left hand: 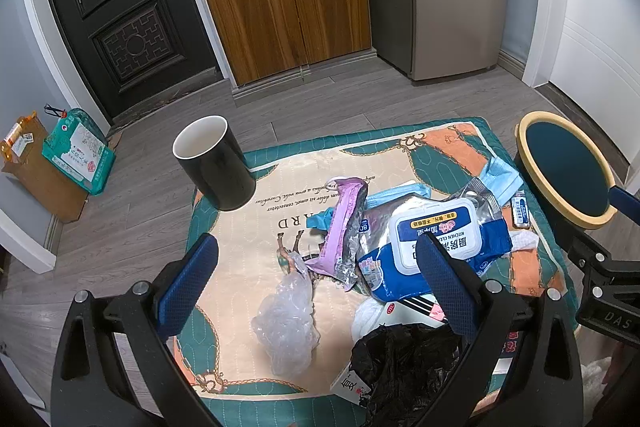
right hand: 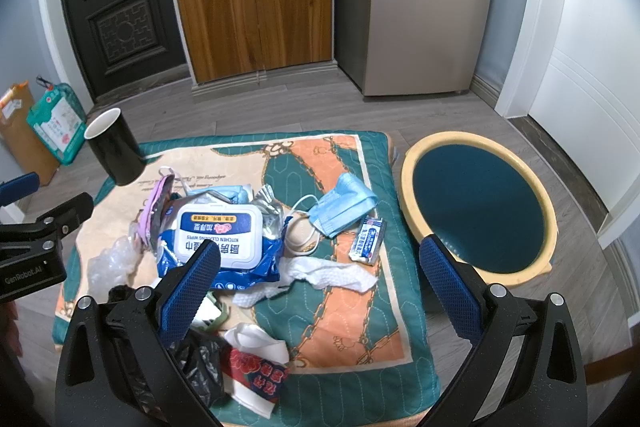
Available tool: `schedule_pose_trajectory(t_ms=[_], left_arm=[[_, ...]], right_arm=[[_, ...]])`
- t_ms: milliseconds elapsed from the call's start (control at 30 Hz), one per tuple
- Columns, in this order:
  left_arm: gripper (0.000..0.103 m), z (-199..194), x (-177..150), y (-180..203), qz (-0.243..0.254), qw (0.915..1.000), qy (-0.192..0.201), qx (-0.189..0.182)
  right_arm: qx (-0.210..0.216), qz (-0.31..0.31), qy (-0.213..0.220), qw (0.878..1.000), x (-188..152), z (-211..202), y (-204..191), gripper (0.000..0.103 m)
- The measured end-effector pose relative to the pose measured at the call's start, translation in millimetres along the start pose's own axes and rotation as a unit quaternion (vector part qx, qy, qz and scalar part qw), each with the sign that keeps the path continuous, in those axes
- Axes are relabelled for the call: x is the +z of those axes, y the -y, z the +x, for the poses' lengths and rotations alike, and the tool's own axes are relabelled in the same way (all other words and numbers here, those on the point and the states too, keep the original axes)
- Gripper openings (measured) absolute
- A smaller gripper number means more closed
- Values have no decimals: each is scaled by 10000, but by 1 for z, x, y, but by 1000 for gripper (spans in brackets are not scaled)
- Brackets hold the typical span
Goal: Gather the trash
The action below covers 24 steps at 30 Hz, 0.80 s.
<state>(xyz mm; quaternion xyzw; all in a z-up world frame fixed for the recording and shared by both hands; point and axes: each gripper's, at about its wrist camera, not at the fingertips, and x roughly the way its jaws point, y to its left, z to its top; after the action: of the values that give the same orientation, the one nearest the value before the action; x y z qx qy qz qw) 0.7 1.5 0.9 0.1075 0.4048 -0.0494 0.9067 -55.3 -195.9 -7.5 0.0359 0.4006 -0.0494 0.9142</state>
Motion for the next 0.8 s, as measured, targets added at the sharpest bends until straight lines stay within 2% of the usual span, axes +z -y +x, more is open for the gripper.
schedule_pose_trajectory(t_ms=[333,500,600,800], left_arm=[[97,1,0,0,44,10000,1,-64],[97,3,-1,17,178,9996,-96,-220],[97,5,-4,38,398,9981,-261,-396],[97,-2,-14,81,1057,9921,-271,-613]], right_arm=[[-25,-26,16,10000,-2,0,1,99],[-360,-118,75,9993,-12,5,22,99],[-517,356,-109,9980,-18,16,60,99],[-374,1348,-436,9892,-26,24,109,99]])
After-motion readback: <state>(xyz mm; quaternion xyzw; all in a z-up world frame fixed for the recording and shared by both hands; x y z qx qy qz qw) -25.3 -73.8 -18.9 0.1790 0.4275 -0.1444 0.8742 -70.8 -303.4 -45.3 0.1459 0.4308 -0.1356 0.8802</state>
